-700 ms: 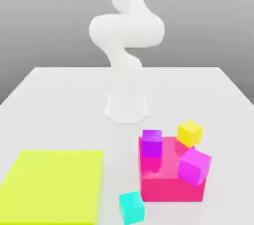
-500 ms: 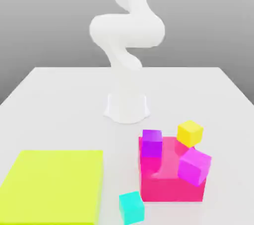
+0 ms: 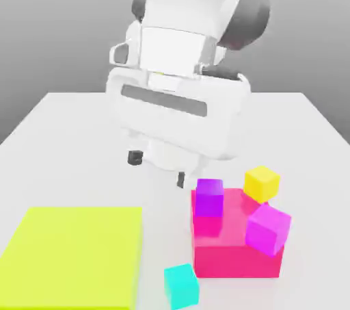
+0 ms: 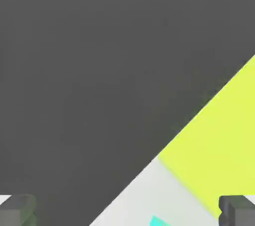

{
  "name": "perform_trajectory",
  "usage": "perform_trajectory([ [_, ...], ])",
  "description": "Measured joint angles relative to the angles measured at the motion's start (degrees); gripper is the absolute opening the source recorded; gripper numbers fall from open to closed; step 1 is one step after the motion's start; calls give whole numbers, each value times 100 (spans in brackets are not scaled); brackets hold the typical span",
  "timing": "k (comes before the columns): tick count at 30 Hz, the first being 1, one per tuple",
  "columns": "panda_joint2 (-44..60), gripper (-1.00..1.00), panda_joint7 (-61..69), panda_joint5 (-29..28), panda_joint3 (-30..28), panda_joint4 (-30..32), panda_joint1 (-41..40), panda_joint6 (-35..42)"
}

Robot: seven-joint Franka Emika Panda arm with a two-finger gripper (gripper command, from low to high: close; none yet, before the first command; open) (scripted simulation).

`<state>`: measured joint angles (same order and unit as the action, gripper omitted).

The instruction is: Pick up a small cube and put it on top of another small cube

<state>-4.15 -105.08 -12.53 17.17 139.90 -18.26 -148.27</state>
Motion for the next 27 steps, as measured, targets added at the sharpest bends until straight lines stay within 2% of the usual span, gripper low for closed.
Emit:
perform_trajectory([
  [5,850,0,-1136,-104,-26,179,22,-367],
  [10,1629,0,-1996,175,-61,374,125,-773],
  [15,2610,0,-2528,-247,-535,221,509,-1498],
  [16,2782,-100,-2600,-338,-653,184,607,-1630],
  [23,2807,-100,-2612,-350,-669,180,621,-1663],
  [27,2106,-100,-2265,111,-294,338,343,-1130],
])
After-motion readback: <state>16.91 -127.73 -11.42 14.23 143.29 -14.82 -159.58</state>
